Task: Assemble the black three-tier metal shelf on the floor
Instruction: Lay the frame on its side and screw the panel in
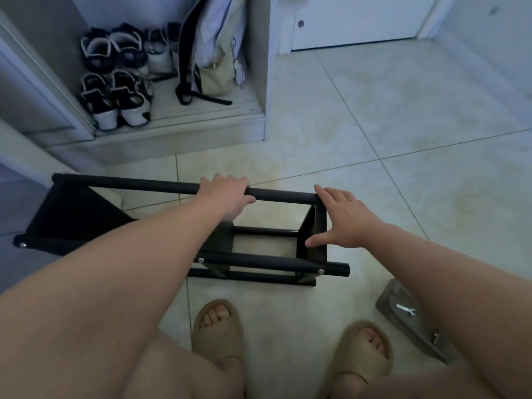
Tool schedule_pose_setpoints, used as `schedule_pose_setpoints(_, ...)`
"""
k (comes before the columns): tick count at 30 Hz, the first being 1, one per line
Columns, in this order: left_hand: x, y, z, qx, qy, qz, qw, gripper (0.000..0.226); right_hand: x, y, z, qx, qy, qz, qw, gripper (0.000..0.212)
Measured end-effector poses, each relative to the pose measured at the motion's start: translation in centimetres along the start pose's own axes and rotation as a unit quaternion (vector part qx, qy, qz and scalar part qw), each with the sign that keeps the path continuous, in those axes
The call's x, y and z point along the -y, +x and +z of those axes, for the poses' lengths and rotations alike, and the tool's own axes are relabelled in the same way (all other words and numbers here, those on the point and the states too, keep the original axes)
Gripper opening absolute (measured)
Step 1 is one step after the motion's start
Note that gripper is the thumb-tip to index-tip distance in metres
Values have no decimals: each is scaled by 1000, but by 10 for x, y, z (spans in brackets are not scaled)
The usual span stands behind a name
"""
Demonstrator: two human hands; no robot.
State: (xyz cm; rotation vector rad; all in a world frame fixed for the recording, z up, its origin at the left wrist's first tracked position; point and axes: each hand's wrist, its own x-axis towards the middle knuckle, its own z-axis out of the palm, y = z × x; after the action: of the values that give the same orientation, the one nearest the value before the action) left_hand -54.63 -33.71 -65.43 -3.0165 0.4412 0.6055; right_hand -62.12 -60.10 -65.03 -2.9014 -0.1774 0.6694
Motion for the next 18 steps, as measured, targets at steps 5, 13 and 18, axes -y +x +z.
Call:
schedule_pose_setpoints(5, -7, -18, -1, -27, -23, -4, 999, 35, 12, -7, -7, -30, -61, 27, 997, 120)
schedule_pose_setpoints(13, -23, -46, -8, -46, -74, 31, 996, 29, 11, -24, -11, -91, -90, 58, 990, 67)
schedule_pose_setpoints(18, -30, -49, 0, 41, -96, 79, 991, 24, 4, -28, 2, -71, -112, 46, 990, 45)
